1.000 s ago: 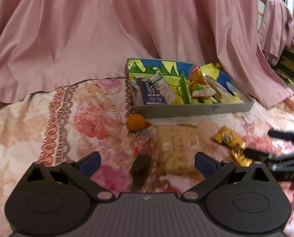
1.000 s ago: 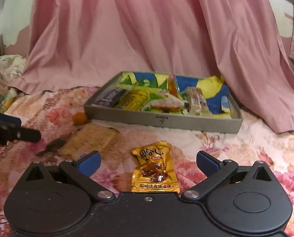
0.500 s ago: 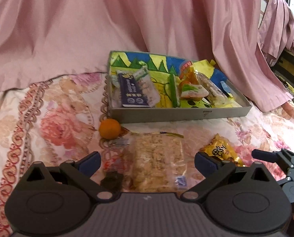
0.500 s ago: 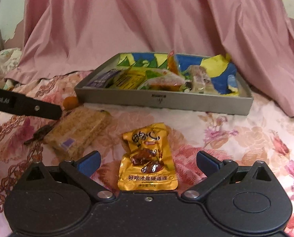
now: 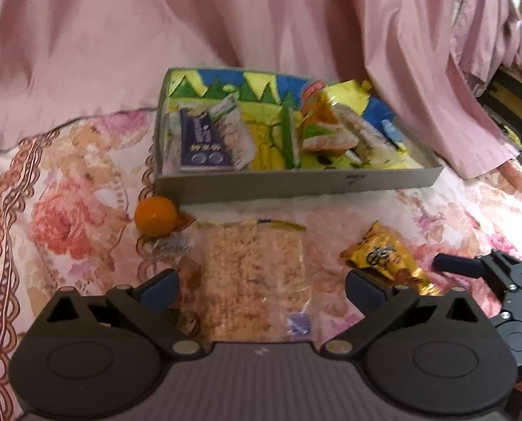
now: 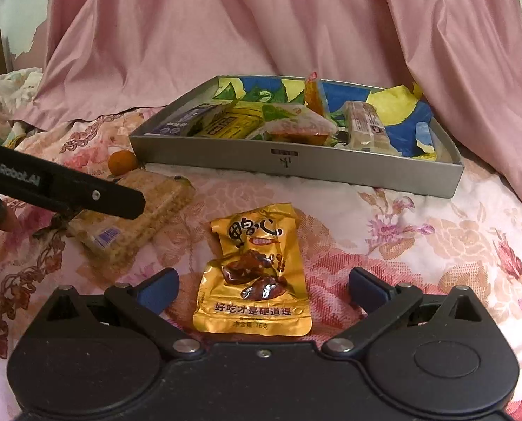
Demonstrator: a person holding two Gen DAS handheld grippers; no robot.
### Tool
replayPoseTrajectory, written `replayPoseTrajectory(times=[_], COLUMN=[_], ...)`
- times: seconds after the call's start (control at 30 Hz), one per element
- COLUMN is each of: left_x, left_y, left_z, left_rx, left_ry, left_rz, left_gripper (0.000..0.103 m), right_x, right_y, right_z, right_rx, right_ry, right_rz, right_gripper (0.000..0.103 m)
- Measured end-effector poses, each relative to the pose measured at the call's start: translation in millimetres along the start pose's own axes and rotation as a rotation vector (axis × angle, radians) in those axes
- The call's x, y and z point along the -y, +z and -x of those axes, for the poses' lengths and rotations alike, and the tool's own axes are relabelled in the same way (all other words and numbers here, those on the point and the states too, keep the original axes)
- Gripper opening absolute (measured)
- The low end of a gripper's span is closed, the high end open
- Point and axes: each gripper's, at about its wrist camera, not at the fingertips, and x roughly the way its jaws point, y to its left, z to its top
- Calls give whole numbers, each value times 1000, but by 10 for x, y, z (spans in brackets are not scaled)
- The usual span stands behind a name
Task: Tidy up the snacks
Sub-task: 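Move both tools toward the rice cracker bag and gold duck snack pack, then grasp the rice cracker bag with left gripper while right grasps gold duck pack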
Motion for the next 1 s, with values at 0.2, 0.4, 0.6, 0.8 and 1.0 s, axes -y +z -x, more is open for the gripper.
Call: replayPoseTrajectory(times=[0.2, 0.4, 0.6, 0.8, 1.0], left_x=[-8, 46, 62, 2, 105], left_y=[-42, -19, 12, 85, 69], left_z=[-3, 8, -74, -188, -271], left_rx=[-1, -4, -25, -69, -123], left_ry=[13, -30, -27, -18, 47], left_rz=[-17, -16, -23, 1, -85], left_gripper=[103, 103, 103, 102, 94], right_x=[-13, -14, -13, 27, 13], right_y=[-13, -19, -22, -18, -37], right_z=[-28, -31, -30, -77, -64], right_rx=[9, 24, 38, 51, 60], right_ry=[-11, -9, 16, 17, 36], right_rz=[30, 39, 31, 16, 22], right_gripper=[102, 102, 102, 94, 81])
